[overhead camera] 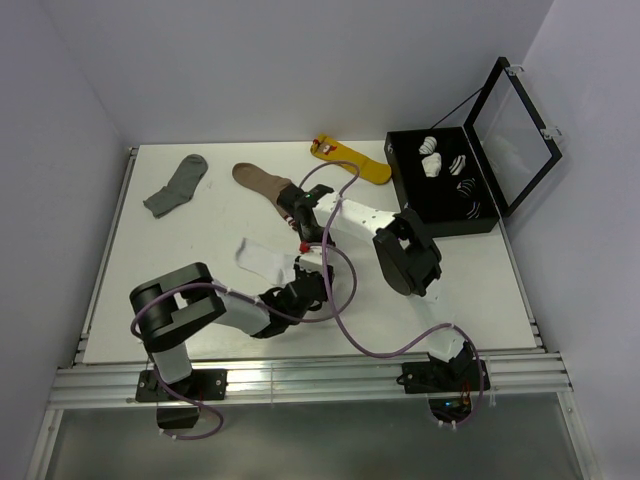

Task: Roll the socks
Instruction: Roll the sock at the center of the board.

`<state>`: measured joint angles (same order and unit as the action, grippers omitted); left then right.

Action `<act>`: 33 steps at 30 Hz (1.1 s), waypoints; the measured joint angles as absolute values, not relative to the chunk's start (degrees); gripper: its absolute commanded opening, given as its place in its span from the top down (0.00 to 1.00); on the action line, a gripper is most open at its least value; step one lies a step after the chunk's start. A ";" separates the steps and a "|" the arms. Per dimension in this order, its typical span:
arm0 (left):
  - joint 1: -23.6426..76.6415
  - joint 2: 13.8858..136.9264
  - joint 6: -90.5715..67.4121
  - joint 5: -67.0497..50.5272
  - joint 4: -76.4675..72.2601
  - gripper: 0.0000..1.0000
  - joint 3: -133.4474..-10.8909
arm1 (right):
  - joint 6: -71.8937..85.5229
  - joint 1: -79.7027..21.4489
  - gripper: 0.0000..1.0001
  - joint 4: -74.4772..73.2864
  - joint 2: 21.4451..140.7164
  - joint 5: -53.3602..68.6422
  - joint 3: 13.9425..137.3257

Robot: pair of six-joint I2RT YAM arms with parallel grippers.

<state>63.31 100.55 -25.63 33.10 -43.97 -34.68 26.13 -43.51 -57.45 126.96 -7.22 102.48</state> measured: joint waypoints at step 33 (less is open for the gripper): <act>66.72 108.99 -25.30 46.72 -31.62 1.00 -45.47 | 25.47 -41.01 1.00 -57.82 127.04 -1.93 102.65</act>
